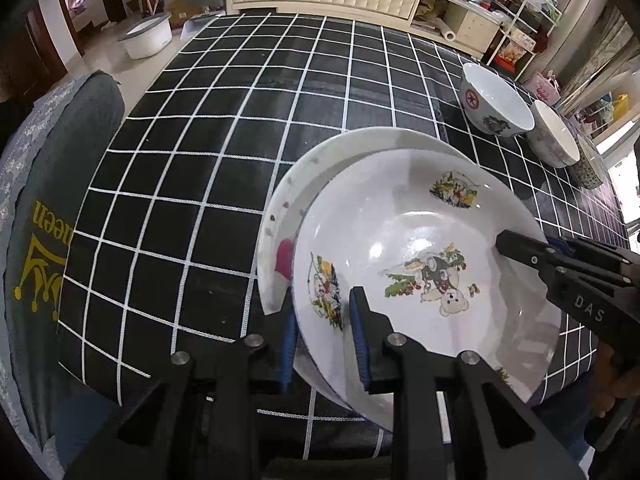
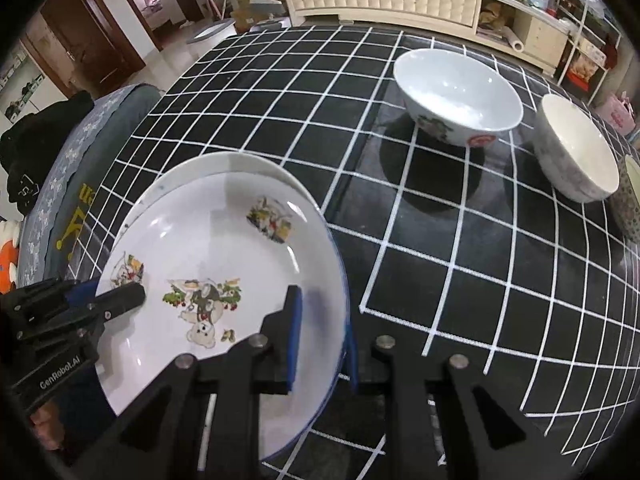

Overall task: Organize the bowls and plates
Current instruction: 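Carry the cartoon-printed plate over the pink-flowered plate and lower it, then open both grippers to release the cartoon plate onto the stack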

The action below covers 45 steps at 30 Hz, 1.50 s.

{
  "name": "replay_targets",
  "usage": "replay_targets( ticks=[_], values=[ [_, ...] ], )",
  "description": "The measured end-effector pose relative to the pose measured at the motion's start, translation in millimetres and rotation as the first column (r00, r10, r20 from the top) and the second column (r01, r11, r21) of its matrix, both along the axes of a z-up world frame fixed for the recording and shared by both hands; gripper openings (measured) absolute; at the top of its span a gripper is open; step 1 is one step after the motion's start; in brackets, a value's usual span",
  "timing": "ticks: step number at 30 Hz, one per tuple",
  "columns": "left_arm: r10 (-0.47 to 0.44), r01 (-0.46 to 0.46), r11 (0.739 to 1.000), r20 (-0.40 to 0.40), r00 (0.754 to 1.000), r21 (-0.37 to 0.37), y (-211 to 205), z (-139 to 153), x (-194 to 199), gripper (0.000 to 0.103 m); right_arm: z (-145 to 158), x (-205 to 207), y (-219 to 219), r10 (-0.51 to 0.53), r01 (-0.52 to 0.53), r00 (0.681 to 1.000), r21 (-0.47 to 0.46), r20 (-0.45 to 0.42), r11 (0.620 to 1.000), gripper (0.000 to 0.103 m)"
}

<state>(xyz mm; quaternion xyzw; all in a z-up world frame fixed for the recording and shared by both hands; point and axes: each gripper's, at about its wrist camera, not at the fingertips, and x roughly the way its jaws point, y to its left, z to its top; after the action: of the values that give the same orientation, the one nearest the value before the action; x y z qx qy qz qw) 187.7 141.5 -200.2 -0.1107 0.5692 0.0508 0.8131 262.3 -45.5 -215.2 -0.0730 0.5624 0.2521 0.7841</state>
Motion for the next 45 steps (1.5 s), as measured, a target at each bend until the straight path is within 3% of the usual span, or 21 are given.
replay_targets(
  ticks=[12,20,24,42,45],
  values=[
    [0.021,-0.021,0.999,0.008,1.0,-0.037,6.8,-0.3,0.1,0.022,-4.9,-1.9,-0.3,-0.011,0.011,1.0,0.007,0.004,1.0,0.024],
    [-0.022,0.02,0.996,0.026,0.999,0.09,-4.3,11.2,-9.7,0.023,-3.5,-6.3,4.6,0.005,-0.003,0.999,-0.046,0.036,0.999,0.025],
    [-0.007,0.004,0.995,0.027,1.0,0.102,-2.9,13.5,-12.3,0.023,-0.5,-10.1,2.0,0.001,0.001,0.999,-0.041,0.04,0.999,0.025],
    [-0.091,0.084,0.994,0.108,0.99,0.065,-45.0,54.9,-11.0,0.023,41.7,-15.9,-32.2,-0.048,0.046,0.995,0.019,0.093,0.999,0.025],
    [-0.101,0.094,0.994,0.117,0.988,0.062,-57.4,62.5,-6.4,0.036,53.2,-13.7,-42.6,-0.057,0.053,0.991,0.033,0.119,0.998,0.027]
  ],
)
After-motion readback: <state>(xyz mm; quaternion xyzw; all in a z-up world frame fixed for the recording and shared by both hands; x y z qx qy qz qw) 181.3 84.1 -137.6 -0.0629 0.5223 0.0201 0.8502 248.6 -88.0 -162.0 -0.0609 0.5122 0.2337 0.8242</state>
